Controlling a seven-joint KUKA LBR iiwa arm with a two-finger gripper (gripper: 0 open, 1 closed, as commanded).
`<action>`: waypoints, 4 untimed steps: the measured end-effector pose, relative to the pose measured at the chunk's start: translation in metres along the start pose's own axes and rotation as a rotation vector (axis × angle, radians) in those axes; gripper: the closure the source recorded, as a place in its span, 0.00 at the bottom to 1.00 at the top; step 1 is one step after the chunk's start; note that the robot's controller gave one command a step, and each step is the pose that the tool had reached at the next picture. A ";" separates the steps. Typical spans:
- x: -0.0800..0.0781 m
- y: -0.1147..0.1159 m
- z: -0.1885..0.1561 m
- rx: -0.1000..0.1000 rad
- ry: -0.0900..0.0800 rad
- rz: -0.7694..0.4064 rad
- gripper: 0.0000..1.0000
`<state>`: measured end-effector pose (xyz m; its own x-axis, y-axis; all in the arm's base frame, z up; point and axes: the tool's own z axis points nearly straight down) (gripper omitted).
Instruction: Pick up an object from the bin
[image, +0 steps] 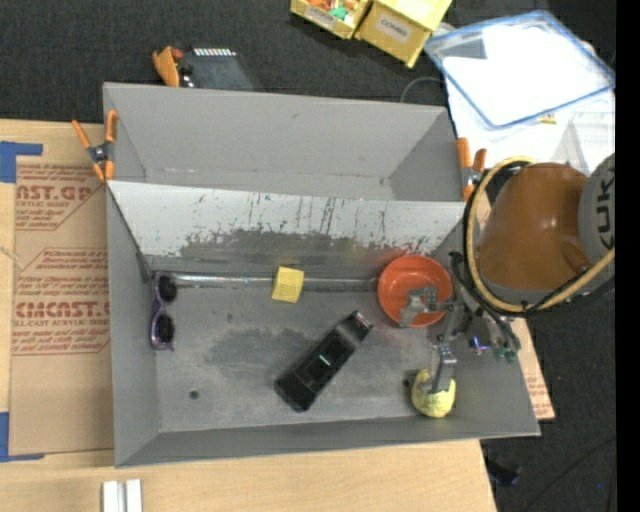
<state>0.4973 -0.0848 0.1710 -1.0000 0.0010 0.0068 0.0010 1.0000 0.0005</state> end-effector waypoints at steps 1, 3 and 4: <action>-0.002 0.000 -0.005 0.001 -0.008 -0.002 0.00; -0.017 -0.050 0.063 -0.001 -0.014 -0.045 0.00; -0.075 -0.042 0.067 0.004 -0.018 -0.104 0.00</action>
Offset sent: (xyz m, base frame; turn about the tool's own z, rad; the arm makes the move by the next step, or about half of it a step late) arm 0.0884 -0.0514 -0.1010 -0.1254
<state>0.5718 -0.1267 0.1034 -0.9946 -0.1027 -0.0114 -0.1027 0.9947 -0.0037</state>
